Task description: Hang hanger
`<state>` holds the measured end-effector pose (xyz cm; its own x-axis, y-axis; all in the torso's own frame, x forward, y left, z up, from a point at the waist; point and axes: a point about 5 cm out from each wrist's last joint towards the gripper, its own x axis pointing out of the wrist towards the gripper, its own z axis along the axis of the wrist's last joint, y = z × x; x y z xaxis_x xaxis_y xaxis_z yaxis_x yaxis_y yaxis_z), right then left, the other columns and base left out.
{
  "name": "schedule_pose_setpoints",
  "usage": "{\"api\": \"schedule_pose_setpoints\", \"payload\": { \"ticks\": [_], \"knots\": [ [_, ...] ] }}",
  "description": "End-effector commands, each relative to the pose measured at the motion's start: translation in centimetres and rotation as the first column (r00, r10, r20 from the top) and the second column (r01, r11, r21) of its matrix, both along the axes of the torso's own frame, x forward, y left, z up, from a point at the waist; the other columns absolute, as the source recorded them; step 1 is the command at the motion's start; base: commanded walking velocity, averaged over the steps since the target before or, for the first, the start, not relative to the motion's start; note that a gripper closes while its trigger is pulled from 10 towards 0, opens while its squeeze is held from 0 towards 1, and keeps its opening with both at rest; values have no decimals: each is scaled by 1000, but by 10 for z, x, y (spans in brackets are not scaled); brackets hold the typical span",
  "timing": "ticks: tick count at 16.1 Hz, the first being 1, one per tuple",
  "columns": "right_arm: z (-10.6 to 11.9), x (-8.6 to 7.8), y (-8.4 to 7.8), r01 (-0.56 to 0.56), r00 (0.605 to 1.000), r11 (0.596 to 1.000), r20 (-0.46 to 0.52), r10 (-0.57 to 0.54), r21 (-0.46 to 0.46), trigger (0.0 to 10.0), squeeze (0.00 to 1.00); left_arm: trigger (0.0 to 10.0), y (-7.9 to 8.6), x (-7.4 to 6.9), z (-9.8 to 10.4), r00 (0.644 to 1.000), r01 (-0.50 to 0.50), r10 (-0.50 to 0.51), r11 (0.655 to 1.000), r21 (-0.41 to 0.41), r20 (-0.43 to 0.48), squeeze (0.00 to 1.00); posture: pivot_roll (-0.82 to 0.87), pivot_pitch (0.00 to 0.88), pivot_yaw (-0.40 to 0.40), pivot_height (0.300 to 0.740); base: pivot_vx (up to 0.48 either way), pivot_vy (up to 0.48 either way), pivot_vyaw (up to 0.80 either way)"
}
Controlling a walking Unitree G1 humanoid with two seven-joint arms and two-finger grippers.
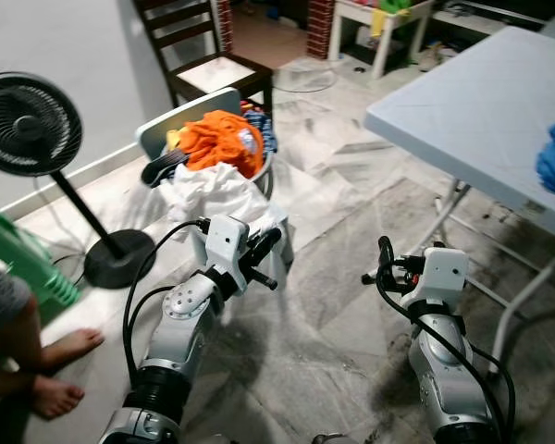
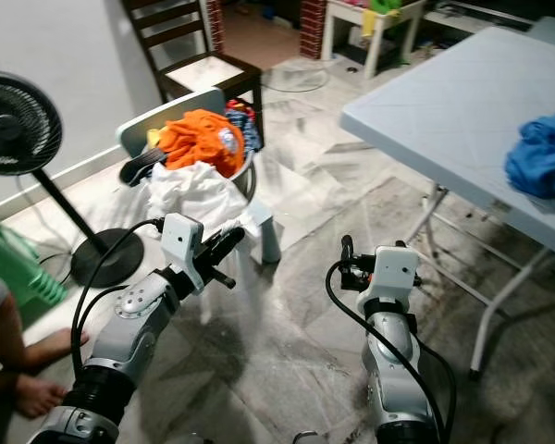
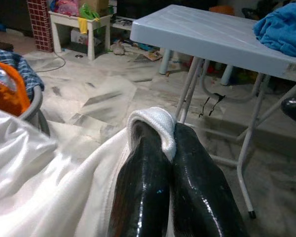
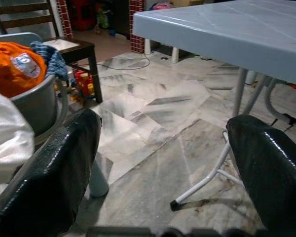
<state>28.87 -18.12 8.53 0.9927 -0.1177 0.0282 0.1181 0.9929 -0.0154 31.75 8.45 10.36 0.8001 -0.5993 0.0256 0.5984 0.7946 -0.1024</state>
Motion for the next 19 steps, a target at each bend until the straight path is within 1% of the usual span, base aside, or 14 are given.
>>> {"api": "schedule_pose_setpoints", "payload": {
  "ticks": [1, 4, 7, 9, 12, 17, 19],
  "knots": [
    [0, 2, -2, -3, 1000, 1000, -6, 3, -4, 10000, 0, 10000, -3, 1, 6, 1000, 5, -5, 1000, 0, 25, 0, -72, 73, 20, 740, 0, 0, -800],
    [-1, 3, 2, -15, 1000, 1000, -10, 15, -2, 10000, 0, 10000, -3, 0, 5, 1000, 4, -4, 1000, -5, 22, 0, -69, 56, 17, 740, 0, 0, -731],
    [-7, -1, 3, -15, 1000, 1000, -27, 15, 6, 10000, 0, 10000, -5, -2, 2, 1000, 19, -19, 1000, -4, 10, 0, -67, 41, 17, 740, 0, 0, -423],
    [-9, -2, 4, -15, 999, 1000, -32, 15, 8, 10000, 0, 10000, -7, -3, 1, 1000, 26, -26, 1000, -6, 6, 0, -66, 20, 20, 740, 0, -285, 0],
    [-8, 2, 4, -18, 999, 1000, -32, 18, 9, 10000, 0, 10000, -10, -1, 2, 1000, 26, -26, 1000, -9, 11, 0, -64, 4, 15, 740, 0, -350, 0],
    [-11, 1, -1, -27, 999, 1000, -46, 26, -10, 10000, 0, 10000, -12, -4, -3, 1000, 13, -13, 1000, -26, -6, 0, -46, 0, -13, 740, 0, -325, 0],
    [-10, 5, 4, -29, 999, 1000, -43, 29, -2, 10000, 0, 10000, -11, -2, -2, 1000, 18, -18, 1000, -19, -4, 0, -52, 0, -3, 740, 0, -326, 0]
  ]
}}
